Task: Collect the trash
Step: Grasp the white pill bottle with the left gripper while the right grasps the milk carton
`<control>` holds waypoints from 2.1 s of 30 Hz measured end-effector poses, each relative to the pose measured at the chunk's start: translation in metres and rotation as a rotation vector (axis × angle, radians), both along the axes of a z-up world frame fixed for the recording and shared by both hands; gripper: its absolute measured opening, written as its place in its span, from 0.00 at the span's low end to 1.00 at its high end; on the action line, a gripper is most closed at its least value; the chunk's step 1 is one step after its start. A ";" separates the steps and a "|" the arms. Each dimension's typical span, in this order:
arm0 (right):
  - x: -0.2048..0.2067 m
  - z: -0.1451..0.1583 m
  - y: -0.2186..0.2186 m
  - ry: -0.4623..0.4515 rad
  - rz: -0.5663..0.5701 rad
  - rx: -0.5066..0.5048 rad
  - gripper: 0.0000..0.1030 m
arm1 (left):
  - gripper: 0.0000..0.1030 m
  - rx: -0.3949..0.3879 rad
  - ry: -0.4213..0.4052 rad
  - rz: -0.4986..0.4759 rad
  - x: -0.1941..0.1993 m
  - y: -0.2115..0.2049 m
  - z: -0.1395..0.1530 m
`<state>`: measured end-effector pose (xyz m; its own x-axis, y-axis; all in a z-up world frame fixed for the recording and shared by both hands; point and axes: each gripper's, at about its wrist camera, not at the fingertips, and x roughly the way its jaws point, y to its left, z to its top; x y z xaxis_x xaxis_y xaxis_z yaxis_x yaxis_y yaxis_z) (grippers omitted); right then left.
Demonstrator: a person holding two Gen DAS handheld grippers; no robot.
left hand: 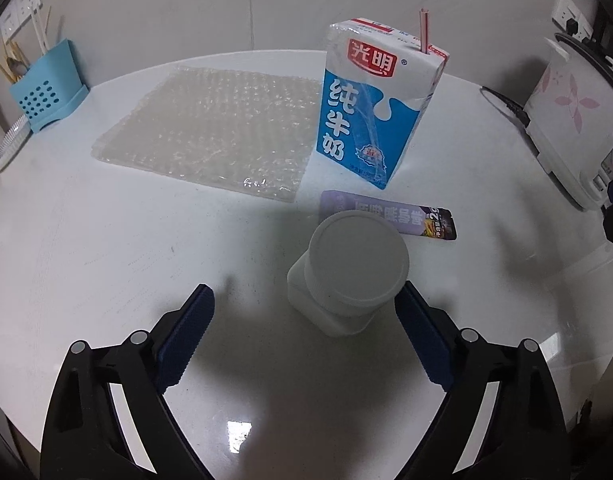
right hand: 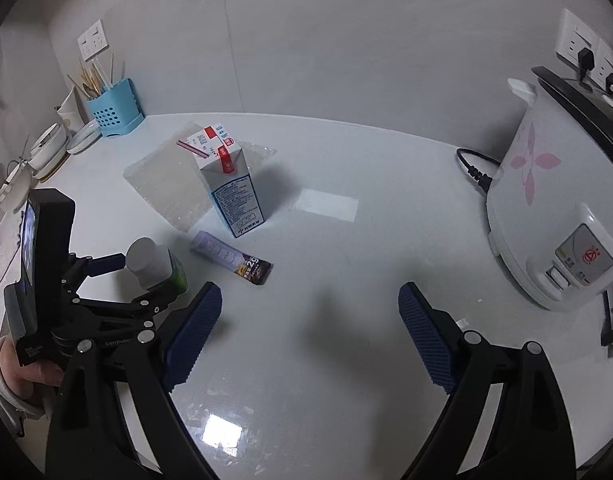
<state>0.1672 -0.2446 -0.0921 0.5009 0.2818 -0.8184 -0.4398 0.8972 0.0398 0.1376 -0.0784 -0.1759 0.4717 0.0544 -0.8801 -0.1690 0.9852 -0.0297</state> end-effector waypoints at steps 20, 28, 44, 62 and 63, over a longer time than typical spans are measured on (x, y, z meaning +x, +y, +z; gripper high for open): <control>0.041 0.002 0.078 -0.085 0.171 0.021 0.84 | 0.40 -0.003 0.003 0.123 -0.015 0.043 0.027; 0.064 -0.009 0.104 -0.099 0.206 0.007 0.84 | 0.40 0.004 0.005 0.194 -0.040 0.073 0.052; 0.060 -0.017 0.123 -0.123 0.213 -0.061 0.43 | 0.40 -0.007 -0.016 0.226 -0.065 0.092 0.073; -0.021 0.028 0.106 -0.162 0.063 -0.029 0.43 | 0.40 -0.033 -0.086 0.093 -0.100 0.082 0.099; -0.026 0.029 0.106 -0.164 0.056 -0.028 0.43 | 0.40 -0.033 -0.089 0.084 -0.103 0.082 0.101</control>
